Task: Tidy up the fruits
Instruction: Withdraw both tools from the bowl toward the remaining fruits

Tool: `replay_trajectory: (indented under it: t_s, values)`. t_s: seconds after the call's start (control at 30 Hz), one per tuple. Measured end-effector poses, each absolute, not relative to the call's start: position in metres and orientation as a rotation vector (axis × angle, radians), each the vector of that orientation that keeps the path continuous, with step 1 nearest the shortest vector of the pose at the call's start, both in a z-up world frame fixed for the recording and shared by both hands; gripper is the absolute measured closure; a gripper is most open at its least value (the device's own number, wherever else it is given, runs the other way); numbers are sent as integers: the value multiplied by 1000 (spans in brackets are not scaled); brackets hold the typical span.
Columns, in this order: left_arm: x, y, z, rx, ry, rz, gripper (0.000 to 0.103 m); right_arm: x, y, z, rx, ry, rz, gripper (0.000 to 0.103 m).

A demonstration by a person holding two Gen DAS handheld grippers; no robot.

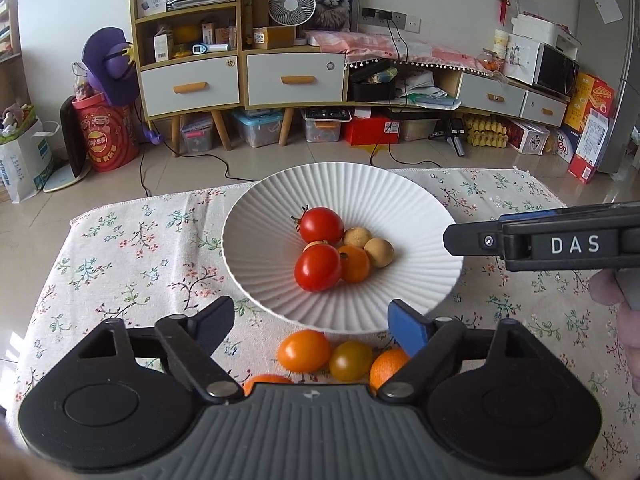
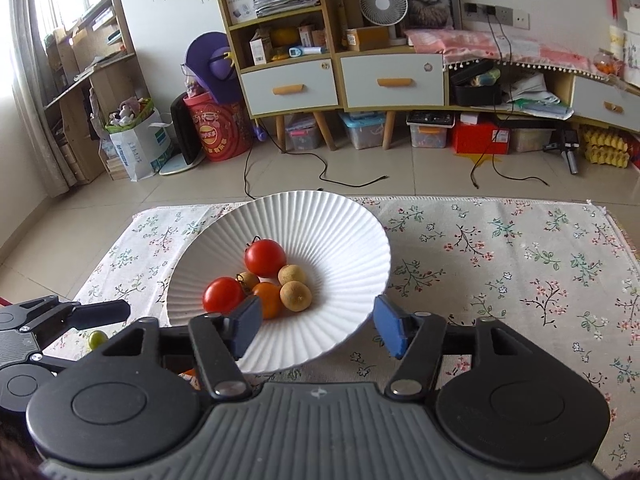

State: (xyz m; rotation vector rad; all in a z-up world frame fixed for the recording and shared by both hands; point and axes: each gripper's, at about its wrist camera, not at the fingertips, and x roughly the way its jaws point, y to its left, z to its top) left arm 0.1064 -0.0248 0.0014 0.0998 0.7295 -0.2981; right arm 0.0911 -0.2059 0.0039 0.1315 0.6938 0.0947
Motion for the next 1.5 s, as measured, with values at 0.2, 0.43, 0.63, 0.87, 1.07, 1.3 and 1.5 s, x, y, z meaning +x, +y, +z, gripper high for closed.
replay_trajectory:
  t_s: [0.2, 0.43, 0.63, 0.87, 1.07, 1.3, 1.5]
  values:
    - [96, -18, 3, 106, 746, -290, 11, 82, -207, 3, 131, 702, 89, 25]
    - [84, -9, 2, 103, 771, -281, 5, 71, -201, 5, 87, 697, 96, 14]
    - [73, -2, 0, 121, 787, -281, 3, 60, -193, 4, 50, 697, 125, 8]
    - [62, 13, -5, 137, 807, -284, 3, 51, -183, 1, 21, 712, 161, 6]
    - [56, 28, -12, 140, 829, -273, 3, 43, -171, -5, -5, 729, 189, 6]
    - [49, 46, -19, 142, 847, -255, 3, 38, -158, -12, -32, 754, 212, 5]
    - [44, 66, -30, 139, 866, -231, 3, 33, -151, -21, -48, 756, 229, 4]
